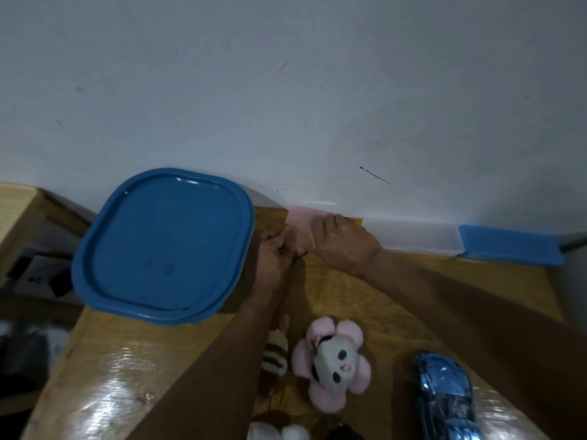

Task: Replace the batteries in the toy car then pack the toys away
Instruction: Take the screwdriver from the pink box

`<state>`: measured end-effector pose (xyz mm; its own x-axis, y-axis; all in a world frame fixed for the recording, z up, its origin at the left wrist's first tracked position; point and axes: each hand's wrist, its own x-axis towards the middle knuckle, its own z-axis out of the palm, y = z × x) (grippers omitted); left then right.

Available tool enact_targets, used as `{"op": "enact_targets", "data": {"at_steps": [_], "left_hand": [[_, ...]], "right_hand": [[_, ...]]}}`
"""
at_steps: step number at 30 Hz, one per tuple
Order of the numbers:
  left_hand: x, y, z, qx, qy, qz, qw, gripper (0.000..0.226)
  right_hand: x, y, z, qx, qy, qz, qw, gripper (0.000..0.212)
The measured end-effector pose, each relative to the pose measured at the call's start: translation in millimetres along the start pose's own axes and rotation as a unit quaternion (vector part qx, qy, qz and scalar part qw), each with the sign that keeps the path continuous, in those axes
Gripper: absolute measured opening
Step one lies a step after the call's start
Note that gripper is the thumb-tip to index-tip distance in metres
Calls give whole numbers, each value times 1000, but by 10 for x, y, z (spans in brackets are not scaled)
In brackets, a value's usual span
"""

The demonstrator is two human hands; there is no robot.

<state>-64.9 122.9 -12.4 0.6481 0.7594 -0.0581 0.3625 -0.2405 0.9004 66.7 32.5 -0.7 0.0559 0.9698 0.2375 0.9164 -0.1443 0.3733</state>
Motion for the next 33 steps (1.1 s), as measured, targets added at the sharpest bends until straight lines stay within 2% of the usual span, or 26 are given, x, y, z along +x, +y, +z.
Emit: {"op": "enact_targets", "data": {"at_steps": [2,5,7,10,12,14,16,18,20,22,26,33], "left_hand": [[-5,16,9,-7,2,-12,1000,31],[-10,28,-5,20,-1,1,1000,22],[-15,52,-27,40,-10,6,999,24],[26,72,-41,62,-49,-14,997,39],[36,69,-36,57,-64,-28,996,44],[30,71,-28,59,-59,-20,996,42],[29,61,-15,41,-56,-18,997,36],[17,107,-20,31,-62,-37,997,23],[35,123,-18,36,-55,-40,997,16],[42,166,-17,26,-51,-52,997,16],[48,239,-5,16,-53,-98,994,13],[-67,313,-64,75,-23,-59,995,19]], "right_hand": [[77,101,-67,21,14,-7,1000,24],[41,219,-152,75,23,-18,997,22],[-14,242,-187,154,25,29,987,29],[-57,274,-234,248,-14,103,963,43],[-86,288,-222,205,-7,89,975,35],[-65,265,-223,168,10,155,974,33],[-26,217,-257,186,34,278,942,34],[38,163,-325,258,46,362,894,26],[91,145,-365,326,55,398,856,23],[123,141,-404,351,80,406,840,17],[88,117,-359,348,70,382,853,5],[4,55,-307,302,24,319,898,9]]}}
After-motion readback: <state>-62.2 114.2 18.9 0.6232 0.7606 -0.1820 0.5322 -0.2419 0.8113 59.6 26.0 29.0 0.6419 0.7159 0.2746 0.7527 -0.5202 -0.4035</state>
